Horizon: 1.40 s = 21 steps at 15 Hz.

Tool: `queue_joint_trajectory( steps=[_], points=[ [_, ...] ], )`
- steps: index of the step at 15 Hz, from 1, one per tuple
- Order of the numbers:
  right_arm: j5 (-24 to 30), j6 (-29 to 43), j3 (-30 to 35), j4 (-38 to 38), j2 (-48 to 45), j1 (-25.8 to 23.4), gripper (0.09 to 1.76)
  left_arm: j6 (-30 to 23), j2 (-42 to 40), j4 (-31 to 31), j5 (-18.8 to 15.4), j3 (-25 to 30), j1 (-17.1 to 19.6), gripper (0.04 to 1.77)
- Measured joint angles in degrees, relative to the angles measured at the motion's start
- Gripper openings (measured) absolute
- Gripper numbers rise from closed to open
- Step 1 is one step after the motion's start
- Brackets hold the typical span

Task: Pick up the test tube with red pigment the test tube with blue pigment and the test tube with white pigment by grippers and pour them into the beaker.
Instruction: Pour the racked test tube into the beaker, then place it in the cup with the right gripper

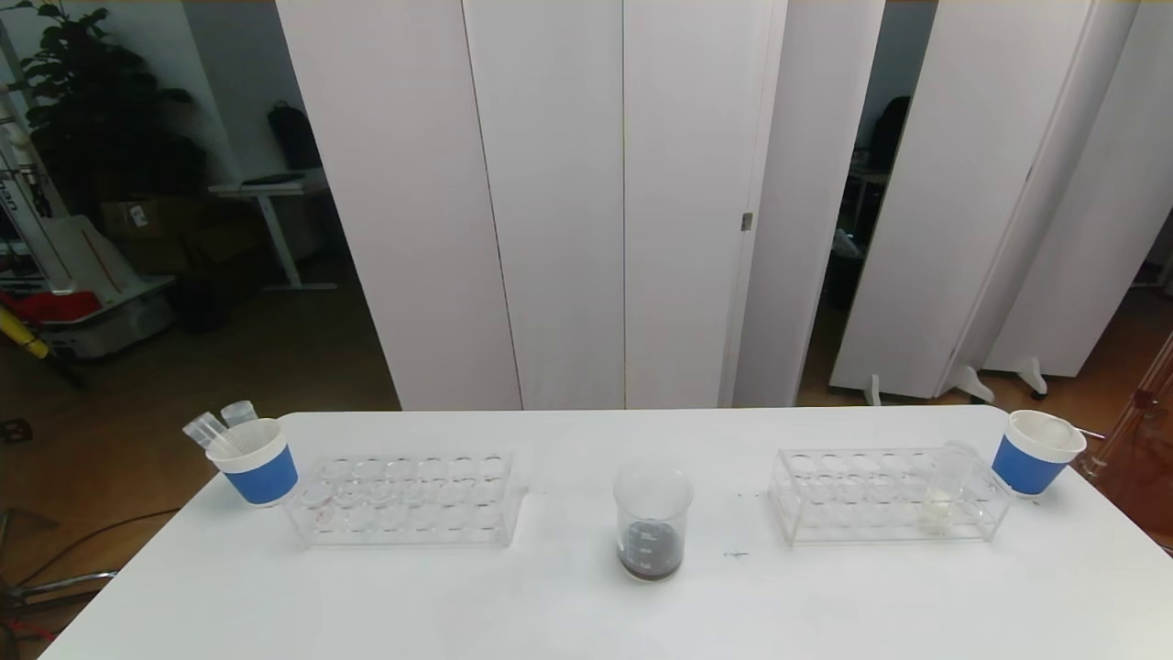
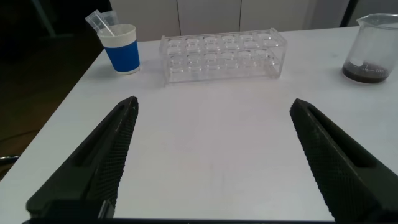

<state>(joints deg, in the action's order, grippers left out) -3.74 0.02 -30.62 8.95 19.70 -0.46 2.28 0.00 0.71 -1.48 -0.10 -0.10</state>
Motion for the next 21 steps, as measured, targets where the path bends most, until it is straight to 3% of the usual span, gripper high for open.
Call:
queue_joint_trajectory(
  steps=[5, 11, 18, 21],
  points=[
    [-1.8, 2.2, -3.7, -10.1, 14.3, 0.5, 1.75, 0.0, 0.0, 0.0, 0.0, 0.0, 0.0, 1.74],
    [-4.1, 5.6, -3.0, -22.1, 31.2, 0.6, 1.75, 0.0, 0.0, 0.0, 0.0, 0.0, 0.0, 1.74],
    [-3.7, 5.5, 6.8, -41.7, 46.6, 0.2, 1.75, 0.0, 0.0, 0.0, 0.0, 0.0, 0.0, 1.74],
    [-3.8, 4.9, 11.2, -46.8, 51.9, 0.1, 1.75, 0.0, 0.0, 0.0, 0.0, 0.0, 0.0, 1.74]
  ],
)
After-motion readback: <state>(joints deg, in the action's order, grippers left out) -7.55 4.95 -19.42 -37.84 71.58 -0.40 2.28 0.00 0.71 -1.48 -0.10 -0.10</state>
